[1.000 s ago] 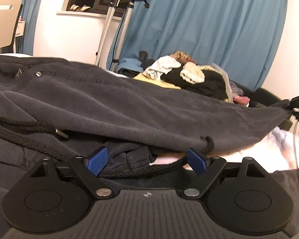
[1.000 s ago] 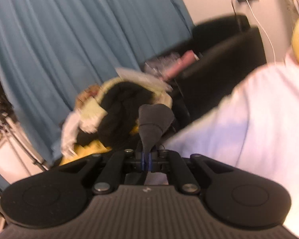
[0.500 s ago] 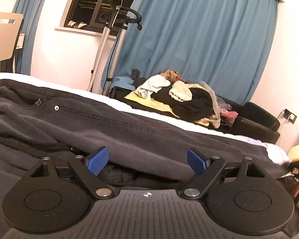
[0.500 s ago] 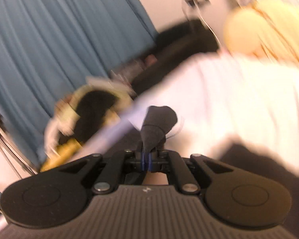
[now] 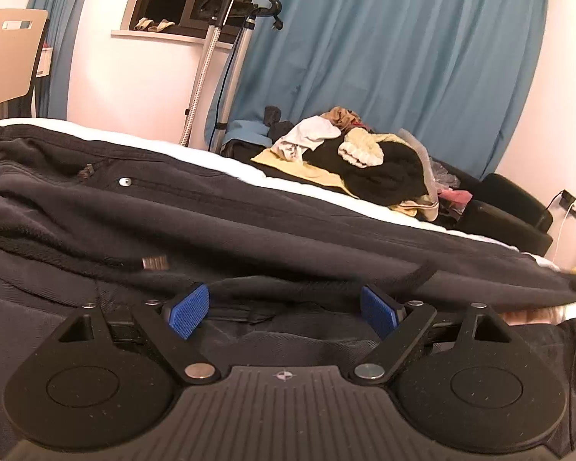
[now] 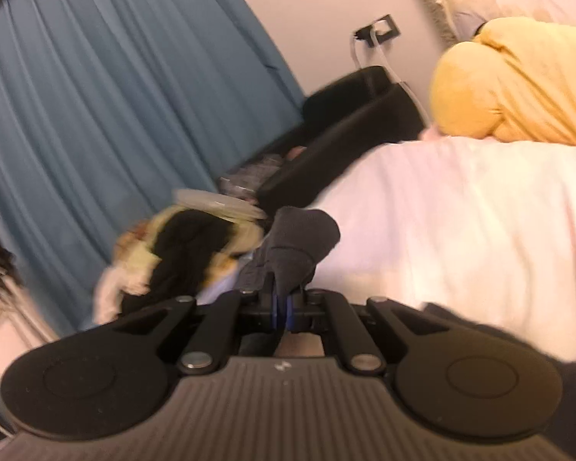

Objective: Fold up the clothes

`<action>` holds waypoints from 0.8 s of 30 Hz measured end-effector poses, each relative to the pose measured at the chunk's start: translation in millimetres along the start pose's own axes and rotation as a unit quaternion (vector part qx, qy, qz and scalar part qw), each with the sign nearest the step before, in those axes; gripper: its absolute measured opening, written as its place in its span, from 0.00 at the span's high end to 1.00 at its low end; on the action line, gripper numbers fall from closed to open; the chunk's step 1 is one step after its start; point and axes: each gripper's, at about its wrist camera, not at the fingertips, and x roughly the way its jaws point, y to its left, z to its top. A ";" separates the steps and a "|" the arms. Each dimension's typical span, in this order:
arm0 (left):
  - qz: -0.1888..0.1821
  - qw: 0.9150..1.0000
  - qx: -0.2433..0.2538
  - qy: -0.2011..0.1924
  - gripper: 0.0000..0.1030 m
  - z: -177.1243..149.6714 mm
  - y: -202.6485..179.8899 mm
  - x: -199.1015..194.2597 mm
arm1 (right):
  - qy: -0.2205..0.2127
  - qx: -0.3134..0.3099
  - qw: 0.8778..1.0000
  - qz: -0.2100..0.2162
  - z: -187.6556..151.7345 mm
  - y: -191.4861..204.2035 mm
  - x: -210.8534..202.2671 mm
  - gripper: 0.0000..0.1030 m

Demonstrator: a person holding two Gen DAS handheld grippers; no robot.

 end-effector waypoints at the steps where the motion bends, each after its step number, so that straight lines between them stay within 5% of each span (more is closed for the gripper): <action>1: 0.000 1.000 0.001 0.001 0.14 -0.4 0.1 -0.1 | 0.013 -0.004 1.000 -0.013 -6.6 -7.8 10.0 0.95; 6: 0.006 1.000 0.002 0.006 0.13 -4.1 0.8 5.0 | 0.056 -0.026 0.998 -0.029 -29.2 -32.5 35.1 0.93; 13: 0.013 1.000 0.022 -0.001 0.13 -4.6 -7.1 1.1 | 0.051 -0.121 0.991 -0.038 -30.6 0.9 4.7 0.71; 18: 0.013 0.999 0.030 -0.010 0.13 -3.4 -14.3 -14.1 | 0.053 -0.136 0.989 -0.013 -25.7 24.6 -46.2 0.70; 24: 0.006 0.999 0.041 -0.021 0.13 -3.1 -24.7 -37.0 | 0.086 -0.155 0.982 0.064 -33.0 68.7 -123.8 0.70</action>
